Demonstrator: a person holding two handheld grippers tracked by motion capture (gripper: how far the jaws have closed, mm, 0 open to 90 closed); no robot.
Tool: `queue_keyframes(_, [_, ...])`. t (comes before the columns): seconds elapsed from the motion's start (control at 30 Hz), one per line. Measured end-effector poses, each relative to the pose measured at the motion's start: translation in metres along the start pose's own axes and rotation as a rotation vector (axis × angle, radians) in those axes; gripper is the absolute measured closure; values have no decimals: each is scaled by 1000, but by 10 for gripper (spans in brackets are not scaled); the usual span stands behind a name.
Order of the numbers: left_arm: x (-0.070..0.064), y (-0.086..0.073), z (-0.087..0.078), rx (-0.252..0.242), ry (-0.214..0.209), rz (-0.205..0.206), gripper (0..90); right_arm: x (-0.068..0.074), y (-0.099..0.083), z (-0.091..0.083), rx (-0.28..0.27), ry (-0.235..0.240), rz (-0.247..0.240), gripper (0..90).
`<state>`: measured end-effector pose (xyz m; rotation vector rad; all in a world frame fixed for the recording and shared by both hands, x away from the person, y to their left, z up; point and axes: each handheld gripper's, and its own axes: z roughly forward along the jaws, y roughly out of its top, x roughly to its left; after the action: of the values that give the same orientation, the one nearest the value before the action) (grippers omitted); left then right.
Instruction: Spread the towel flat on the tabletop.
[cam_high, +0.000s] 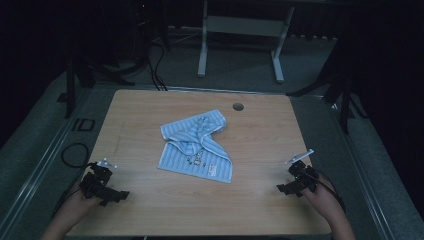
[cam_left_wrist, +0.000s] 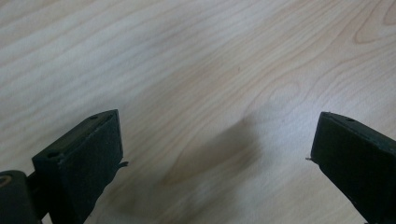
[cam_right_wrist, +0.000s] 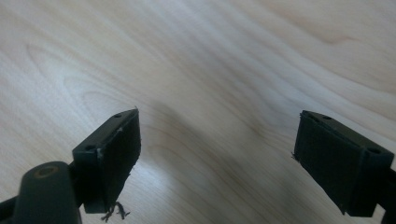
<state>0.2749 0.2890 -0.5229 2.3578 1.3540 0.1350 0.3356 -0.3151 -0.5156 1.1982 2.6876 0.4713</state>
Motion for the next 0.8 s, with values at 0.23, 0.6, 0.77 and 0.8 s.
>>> queue_keyframes(0.23, [-7, 18, 10, 25, -24, 36, 22, 16, 19, 16, 42, 48, -82, 123])
queue_keyframes(0.6, [-29, 50, 23, 41, -22, 139, 62, 32, 56, 23, 58, 26, -179, 273])
queue_keyframes(0.77, [-41, 66, 31, 54, -42, 186, 149, 37, 74, 28, 70, 21, -178, 338])
queue_keyframes(0.8, [-44, 70, 33, 51, -26, 193, 154, 39, 78, 28, 72, 23, -180, 342])
